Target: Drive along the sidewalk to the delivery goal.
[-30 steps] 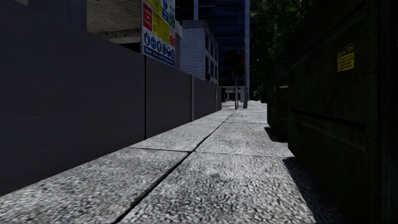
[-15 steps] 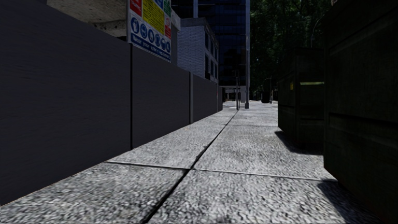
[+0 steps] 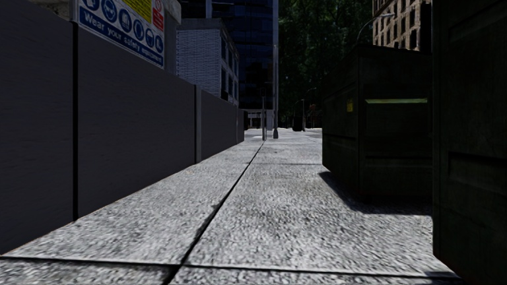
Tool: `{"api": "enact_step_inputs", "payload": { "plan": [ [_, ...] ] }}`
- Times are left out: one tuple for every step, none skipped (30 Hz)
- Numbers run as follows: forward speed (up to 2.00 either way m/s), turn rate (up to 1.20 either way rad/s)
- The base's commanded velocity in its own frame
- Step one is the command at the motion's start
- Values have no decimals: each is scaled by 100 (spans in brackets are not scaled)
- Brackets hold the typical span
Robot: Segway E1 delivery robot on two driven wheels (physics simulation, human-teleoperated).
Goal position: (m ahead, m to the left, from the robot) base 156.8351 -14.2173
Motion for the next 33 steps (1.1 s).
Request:
{"api": "enact_step_inputs", "payload": {
  "plan": [
    [156,0],
    [156,0],
    [156,0],
    [156,0],
    [156,0],
    [156,0],
    [156,0],
    [156,0],
    [156,0],
    [156,0],
    [156,0],
    [156,0],
    [156,0],
    [156,0],
    [156,0],
    [156,0],
    [156,0],
    [156,0],
    [156,0],
    [156,0],
    [156,0],
    [156,0],
    [156,0],
    [156,-36],
    [156,-56],
    [156,-66],
    [156,-68],
    [156,-65],
    [156,-65],
    [156,0],
    [156,0],
    [156,0],
    [156,0]
  ]
}}
